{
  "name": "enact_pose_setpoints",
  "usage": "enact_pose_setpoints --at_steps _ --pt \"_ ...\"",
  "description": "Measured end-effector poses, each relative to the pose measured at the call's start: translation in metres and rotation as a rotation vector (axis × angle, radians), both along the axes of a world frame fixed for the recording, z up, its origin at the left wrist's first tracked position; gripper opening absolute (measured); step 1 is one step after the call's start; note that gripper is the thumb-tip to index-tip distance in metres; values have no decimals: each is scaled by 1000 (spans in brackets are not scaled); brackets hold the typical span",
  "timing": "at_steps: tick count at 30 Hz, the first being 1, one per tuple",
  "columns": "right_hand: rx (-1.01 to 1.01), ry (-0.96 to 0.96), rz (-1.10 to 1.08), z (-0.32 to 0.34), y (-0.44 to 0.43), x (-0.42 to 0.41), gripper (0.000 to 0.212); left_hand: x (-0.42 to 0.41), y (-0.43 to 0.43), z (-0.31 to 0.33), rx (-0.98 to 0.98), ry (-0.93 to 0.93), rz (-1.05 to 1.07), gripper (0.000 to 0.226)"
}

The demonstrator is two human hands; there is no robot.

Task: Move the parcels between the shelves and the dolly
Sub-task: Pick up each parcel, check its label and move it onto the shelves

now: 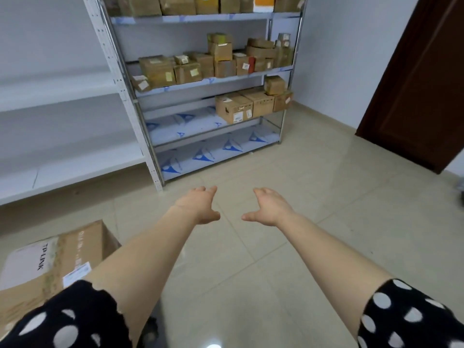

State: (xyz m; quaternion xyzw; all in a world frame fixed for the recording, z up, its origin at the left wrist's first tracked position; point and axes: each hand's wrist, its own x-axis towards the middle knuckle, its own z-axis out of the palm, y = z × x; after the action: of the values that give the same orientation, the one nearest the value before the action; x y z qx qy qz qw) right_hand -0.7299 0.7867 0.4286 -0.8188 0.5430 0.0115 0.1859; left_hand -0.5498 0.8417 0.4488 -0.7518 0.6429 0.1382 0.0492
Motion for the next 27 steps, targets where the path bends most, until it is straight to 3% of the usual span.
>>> enact_pose_setpoints --at_steps 8,17,27 --pt "-22 -63 -76 6 -148 0 86 6 -164 1 -38 -7 -43 79" --pt "-2 -63 -130 19 -363 74 81 76 -386 4 -10 -1 -77 76" --pt "-1 88 -88 -6 -558 99 60 121 -576 -4 23 -5 -124 75"
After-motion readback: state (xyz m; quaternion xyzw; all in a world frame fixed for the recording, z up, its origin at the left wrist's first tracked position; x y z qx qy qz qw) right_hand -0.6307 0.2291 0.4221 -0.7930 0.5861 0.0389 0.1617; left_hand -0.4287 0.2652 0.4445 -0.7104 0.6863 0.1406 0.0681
